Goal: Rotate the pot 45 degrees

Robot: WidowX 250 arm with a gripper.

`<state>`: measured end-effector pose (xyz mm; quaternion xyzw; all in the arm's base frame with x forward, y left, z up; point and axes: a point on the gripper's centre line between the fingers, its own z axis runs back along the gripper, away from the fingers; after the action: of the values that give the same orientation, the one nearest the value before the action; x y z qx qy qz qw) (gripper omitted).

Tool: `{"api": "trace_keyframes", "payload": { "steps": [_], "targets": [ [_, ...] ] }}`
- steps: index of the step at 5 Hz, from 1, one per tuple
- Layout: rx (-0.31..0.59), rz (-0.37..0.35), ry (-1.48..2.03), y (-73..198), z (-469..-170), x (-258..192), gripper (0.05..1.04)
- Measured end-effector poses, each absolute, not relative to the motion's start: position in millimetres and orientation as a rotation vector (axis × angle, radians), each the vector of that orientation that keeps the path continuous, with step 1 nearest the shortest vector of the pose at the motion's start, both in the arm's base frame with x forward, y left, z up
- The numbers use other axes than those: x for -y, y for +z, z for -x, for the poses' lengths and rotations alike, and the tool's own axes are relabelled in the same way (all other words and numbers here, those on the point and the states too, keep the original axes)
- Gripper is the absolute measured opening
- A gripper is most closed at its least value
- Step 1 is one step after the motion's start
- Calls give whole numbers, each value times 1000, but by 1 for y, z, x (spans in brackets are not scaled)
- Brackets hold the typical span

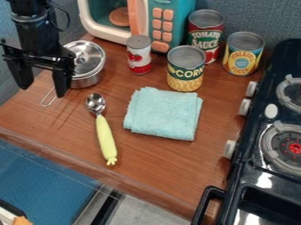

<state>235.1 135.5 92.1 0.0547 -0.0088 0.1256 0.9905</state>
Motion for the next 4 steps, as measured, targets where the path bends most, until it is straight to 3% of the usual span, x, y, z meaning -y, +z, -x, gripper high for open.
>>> {"api": "trace_keyframes", "payload": {
  "steps": [4],
  "targets": [
    [-19, -133, 297, 44, -263, -167, 999]
  ]
}}
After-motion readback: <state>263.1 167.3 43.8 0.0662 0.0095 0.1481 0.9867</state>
